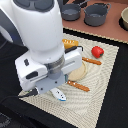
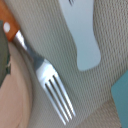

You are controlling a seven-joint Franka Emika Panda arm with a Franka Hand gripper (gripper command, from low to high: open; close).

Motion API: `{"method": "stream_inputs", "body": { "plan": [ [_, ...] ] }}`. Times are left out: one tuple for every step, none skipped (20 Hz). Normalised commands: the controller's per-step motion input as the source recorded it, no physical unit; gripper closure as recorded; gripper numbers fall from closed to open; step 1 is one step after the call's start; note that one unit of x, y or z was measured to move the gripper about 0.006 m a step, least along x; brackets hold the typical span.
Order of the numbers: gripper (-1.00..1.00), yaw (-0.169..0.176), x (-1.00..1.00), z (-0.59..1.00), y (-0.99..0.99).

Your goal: Interact with the objects in diverse but meaningful ways.

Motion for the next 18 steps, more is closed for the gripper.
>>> {"method": "stream_inputs", "body": {
  "plan": [
    [-1.0,0.0,0.39,-0.16,-0.19],
    [-1.0,0.0,0.44,-0.15,-0.17],
    [-1.0,0.0,0.41,-0.13,-0.17],
    [-1.0,0.0,0.38,-0.14,-0.18],
    [-1.0,0.0,0.38,-0.16,-0.17],
    [-1.0,0.0,0.35,-0.17,-0.17],
    [-1.0,0.0,0.33,-0.19,-0.18],
    [-1.0,0.0,0.3,-0.21,-0.19],
    [-1.0,0.0,0.3,-0.23,-0.2],
    [-1.0,0.0,0.3,-0.23,-0.19],
    [-1.0,0.0,0.28,-0.25,-0.2],
    [-1.0,0.0,0.25,-0.24,-0.21],
    [-1.0,0.0,0.24,-0.25,-0.21],
    [-1.0,0.0,0.25,-0.25,-0.19],
    [-1.0,0.0,0.25,-0.24,-0.2],
    [1.0,0.0,0.24,-0.25,-0.2],
    [1.0,0.0,0.23,-0.27,-0.2],
    [1.0,-0.001,0.26,-0.23,-0.19]
  ]
}}
